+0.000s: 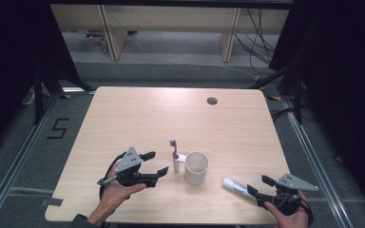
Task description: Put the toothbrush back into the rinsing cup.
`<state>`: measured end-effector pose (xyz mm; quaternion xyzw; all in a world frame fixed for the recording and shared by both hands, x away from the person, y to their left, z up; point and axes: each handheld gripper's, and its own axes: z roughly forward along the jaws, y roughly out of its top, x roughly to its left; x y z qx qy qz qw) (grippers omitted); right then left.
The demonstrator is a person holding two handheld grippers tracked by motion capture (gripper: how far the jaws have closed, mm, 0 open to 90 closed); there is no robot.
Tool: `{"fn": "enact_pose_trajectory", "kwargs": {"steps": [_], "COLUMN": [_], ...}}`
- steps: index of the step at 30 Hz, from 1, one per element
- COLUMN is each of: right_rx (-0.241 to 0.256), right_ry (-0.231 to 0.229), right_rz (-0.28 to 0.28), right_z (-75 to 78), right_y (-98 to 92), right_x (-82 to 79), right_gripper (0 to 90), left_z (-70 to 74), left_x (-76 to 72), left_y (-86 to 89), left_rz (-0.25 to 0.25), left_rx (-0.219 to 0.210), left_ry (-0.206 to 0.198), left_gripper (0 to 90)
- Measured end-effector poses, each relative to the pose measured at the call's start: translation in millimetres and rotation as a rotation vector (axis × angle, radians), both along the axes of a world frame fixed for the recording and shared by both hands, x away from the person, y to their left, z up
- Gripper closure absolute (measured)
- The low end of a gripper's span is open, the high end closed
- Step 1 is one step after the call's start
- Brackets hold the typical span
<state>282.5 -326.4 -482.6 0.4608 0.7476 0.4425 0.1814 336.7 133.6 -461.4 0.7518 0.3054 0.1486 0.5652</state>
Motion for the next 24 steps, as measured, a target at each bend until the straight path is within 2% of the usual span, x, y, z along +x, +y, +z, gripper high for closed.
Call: {"fn": "enact_pose_trajectory", "kwargs": {"steps": [4,5,11,12,13,14,17,18,20,21,24], "right_rx": [-0.004,0.009,0.014,-0.015,-0.015,-0.003,-0.011,-0.004,-0.007,0.031,0.022], "right_ry": [-0.004,0.006,0.003,-0.013,-0.013,0.0,0.009,-0.009,-0.006,0.032,0.028], "right_rz": [0.006,0.007,0.005,0.002,0.002,0.002,-0.007,0.002,0.0,-0.026,-0.024], "right_z": [1.0,0.9,0.9,0.6,0.6,1.0,1.0,1.8,1.6,1.6,0.9], "right_y": [-0.7,0.3,1.0,-0.7,-0.7,-0.7,-0.4,-1.0,-1.1,1.7,1.2], "right_x": [-0.3,-0.6,-0.6,0.1,0.1,-0.4,-1.1,-0.8,-0.9,-3.3,-2.1], "right_gripper": [27.2,27.1,27.1,27.1,27.1,27.2,27.2,27.2,27.1,27.1,27.2], "left_z": [-2.5,-3.5,-3.9,-5.2,-5.2,-6.8,-8.3,-9.9,-10.9,-12.4,-12.7], "left_x": [-5.5,-5.9,-13.3,-15.9,-15.9,-18.5,-20.8,-22.9,-24.1,-25.9,-28.6], "left_y": [8.3,9.0,15.7,17.0,17.0,17.9,19.0,20.2,20.6,22.7,25.1], "left_rz": [0.013,0.009,0.028,0.03,0.03,0.03,0.029,0.029,0.031,0.029,0.034], "left_rx": [0.012,0.0,0.006,0.005,0.005,0.009,0.014,0.017,0.011,0.01,0.023], "left_ry": [0.012,0.01,0.018,0.019,0.019,0.024,0.027,0.033,0.034,0.031,0.036], "left_gripper": [24.7,24.2,23.2,23.0,22.8,22.6,22.2,22.1,21.9,21.8,21.7]}}
